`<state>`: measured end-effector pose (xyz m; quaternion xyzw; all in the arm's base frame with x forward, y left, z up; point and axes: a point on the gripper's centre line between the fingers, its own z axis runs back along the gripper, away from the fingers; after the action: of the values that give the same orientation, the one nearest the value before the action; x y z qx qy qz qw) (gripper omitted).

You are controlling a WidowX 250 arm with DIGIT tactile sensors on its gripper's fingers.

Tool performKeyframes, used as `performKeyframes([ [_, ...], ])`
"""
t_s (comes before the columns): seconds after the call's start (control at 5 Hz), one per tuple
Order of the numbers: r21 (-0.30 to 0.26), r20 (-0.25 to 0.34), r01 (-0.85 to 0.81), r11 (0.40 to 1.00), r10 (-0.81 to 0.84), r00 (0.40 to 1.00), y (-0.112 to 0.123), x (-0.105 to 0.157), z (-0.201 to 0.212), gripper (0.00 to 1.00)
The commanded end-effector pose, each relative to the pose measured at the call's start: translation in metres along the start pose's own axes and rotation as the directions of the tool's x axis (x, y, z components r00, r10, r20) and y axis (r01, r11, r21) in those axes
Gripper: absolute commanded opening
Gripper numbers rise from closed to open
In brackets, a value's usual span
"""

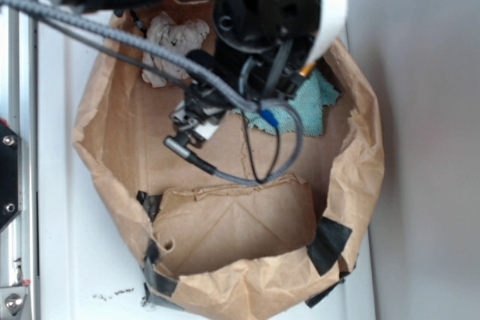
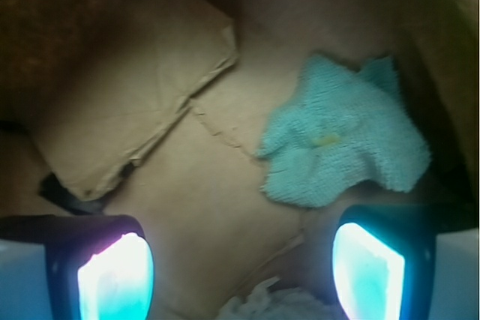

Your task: Grab the white paper.

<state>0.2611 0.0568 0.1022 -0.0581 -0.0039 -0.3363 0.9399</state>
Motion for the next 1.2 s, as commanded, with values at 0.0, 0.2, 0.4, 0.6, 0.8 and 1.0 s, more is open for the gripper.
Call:
performKeyframes([
  [0.0, 0.008, -0.017, -0.007, 1.000, 0.007, 1.000, -0.012, -0.035, -0.010, 1.00],
  [0.2, 0.023, -0.041, -0.027, 0.999, 0.028, 0.999, -0.003, -0.036, -0.013, 1.00],
  [0.4, 0.042, -0.057, -0.069, 0.997, 0.071, 0.996, 0.016, -0.040, -0.023, 1.00],
  [0.6, 0.058, -0.073, -0.086, 0.995, 0.090, 0.993, 0.021, -0.033, -0.035, 1.00],
  [0.8, 0.112, -0.129, -0.068, 0.991, 0.083, 0.988, 0.021, -0.031, -0.045, 1.00],
  [1.0, 0.132, -0.135, -0.041, 0.990, 0.059, 0.989, 0.013, -0.029, -0.045, 0.85],
])
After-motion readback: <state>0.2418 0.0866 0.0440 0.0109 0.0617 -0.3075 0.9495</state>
